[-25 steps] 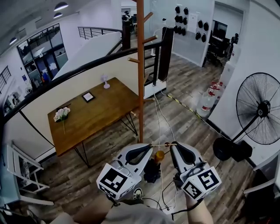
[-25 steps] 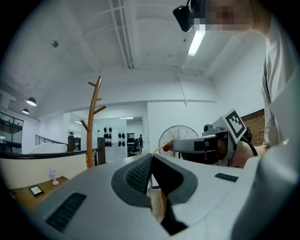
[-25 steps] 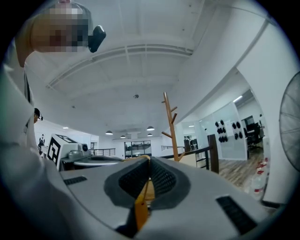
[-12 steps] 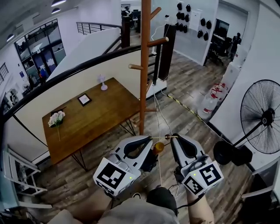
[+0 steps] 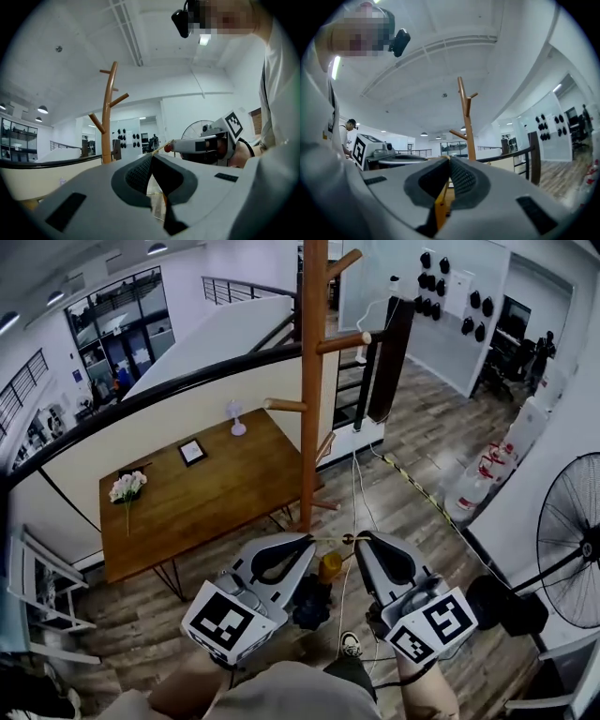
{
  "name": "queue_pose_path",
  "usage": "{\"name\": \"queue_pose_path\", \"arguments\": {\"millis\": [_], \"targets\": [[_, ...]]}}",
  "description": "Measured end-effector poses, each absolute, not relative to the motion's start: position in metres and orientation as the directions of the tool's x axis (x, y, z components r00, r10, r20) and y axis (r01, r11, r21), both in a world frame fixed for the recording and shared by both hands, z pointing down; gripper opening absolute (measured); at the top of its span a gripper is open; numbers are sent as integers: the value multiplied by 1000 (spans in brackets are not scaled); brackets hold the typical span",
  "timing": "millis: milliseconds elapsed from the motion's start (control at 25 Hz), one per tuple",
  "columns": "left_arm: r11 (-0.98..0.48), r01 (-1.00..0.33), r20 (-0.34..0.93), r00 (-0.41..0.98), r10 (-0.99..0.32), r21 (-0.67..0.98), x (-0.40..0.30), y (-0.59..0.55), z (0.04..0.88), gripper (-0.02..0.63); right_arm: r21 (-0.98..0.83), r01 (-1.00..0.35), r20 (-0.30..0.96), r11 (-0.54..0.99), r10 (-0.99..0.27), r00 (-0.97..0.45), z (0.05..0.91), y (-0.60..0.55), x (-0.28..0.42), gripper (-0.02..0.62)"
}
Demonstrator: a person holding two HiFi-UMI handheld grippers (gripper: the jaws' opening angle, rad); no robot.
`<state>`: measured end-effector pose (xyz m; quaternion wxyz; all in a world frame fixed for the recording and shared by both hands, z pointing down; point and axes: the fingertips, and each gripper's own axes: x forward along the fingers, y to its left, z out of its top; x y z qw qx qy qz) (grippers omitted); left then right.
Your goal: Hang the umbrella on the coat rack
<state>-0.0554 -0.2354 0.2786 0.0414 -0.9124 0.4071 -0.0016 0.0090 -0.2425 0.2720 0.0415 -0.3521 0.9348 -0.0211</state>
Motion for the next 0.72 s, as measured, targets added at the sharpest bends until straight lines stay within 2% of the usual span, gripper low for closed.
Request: {"name": "queue_pose_path", "arguments": {"millis": [200, 720], "targets": [[-585, -811, -9, 585, -811, -1, -39, -267, 282, 3, -94, -517, -48, 851, -522, -851, 276, -272, 23, 9], [-236, -971, 28, 236, -971, -23, -7, -321, 287, 4, -112, -198, -45, 974, -204, -978, 279, -355, 50, 9]]}}
